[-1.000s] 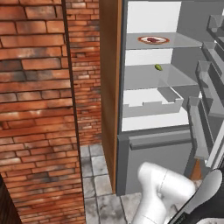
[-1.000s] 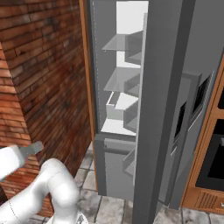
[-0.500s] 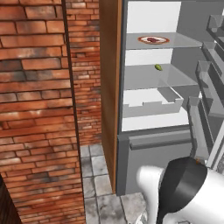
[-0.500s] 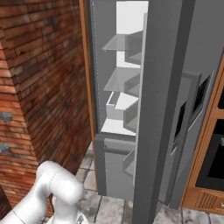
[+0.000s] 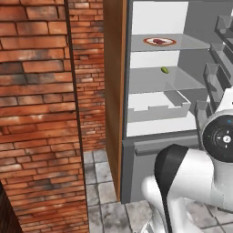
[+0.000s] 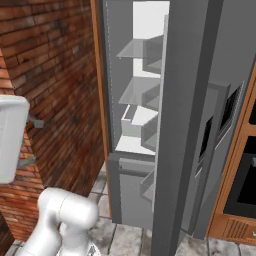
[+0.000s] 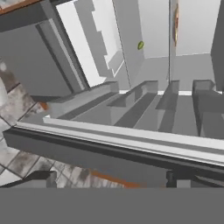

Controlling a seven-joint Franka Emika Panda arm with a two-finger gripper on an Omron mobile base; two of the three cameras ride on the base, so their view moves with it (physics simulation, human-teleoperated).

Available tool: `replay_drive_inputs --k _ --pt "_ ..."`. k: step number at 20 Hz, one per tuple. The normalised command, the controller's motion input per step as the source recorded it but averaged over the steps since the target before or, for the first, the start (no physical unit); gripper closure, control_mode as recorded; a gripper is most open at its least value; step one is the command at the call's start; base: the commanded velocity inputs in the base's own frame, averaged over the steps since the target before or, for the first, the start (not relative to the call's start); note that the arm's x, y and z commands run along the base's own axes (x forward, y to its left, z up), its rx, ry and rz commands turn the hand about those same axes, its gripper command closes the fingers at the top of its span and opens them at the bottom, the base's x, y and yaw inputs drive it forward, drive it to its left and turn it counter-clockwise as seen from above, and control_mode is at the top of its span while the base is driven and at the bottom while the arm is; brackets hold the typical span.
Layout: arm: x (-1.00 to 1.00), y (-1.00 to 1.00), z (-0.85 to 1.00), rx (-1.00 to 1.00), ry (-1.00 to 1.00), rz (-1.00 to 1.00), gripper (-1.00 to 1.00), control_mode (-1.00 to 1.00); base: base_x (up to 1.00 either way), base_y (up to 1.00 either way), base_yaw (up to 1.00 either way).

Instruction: Retrieve the steak from the fridge and place it on the saucepan with marinade on the stove.

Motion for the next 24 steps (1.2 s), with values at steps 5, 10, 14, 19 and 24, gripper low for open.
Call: replay_drive_inputs --k 5,10,14,19,24 --pt "0.75 -0.33 -0.55 0.00 0.00 0.00 -1.00 -1.00 0.00 0.00 0.00" --pt "0.80 -0.48 -0.36 0.00 0.00 -0.01 -1.00 -1.00 0.00 0.00 0.00" --pt "0.76 -0.55 -0.37 0.00 0.00 -0.02 -1.00 -1.00 0.00 0.00 0.00" --pt "0.84 -0.36 -0.40 -0.01 0.00 -0.07 -1.00 -1.00 0.00 0.00 0.00" --pt "0.63 -0.57 -0.29 -0.03 0.02 -0.13 -1.00 -1.00 0.00 0.00 0.00"
